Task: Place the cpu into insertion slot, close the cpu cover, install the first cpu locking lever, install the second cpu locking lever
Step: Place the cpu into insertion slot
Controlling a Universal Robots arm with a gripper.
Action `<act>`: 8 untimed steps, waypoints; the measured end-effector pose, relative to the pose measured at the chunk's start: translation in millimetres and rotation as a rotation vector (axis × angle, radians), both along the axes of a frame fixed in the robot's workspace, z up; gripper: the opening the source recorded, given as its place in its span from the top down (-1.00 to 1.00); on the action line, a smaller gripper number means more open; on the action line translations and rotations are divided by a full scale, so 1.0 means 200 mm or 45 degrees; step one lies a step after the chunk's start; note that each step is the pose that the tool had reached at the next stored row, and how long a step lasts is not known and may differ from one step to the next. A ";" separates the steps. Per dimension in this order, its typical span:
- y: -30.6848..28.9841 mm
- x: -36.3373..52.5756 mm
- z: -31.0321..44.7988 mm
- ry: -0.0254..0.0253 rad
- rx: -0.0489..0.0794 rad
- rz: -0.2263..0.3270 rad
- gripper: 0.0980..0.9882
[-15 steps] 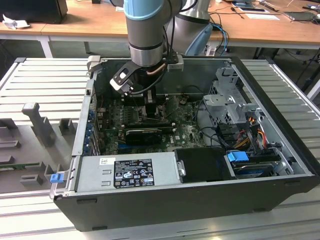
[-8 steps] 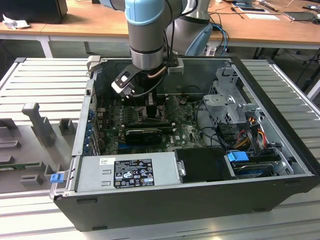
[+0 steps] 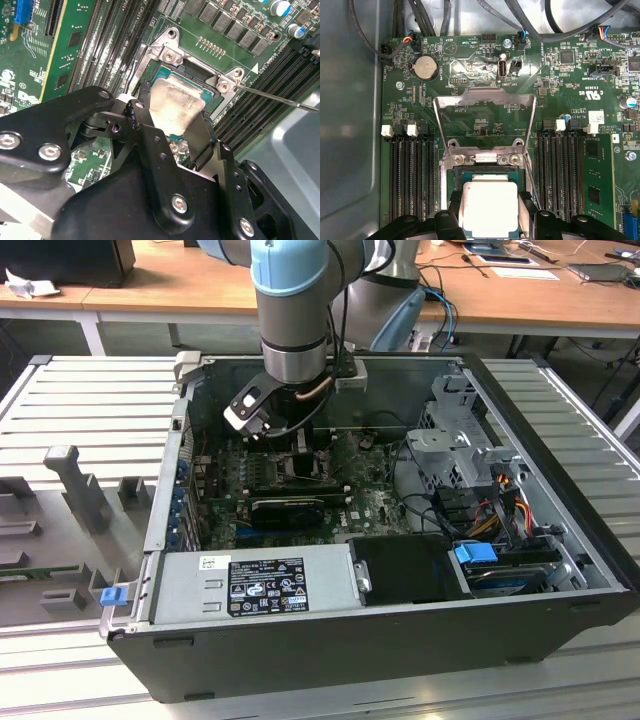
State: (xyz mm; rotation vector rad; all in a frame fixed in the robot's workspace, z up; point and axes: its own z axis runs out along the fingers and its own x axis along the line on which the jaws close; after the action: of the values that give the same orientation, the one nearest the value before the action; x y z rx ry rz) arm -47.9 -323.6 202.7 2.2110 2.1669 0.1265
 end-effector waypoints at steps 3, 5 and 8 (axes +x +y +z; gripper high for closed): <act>0.001 0.001 -0.004 -0.0001 0.000 0.000 0.01; 0.006 0.001 -0.006 0.0000 0.000 0.001 -0.13; 0.018 0.003 -0.008 0.0000 0.001 0.009 -0.13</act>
State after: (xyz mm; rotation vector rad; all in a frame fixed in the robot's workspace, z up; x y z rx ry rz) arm -47.4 -319.9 201.1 2.2037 2.1755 0.1275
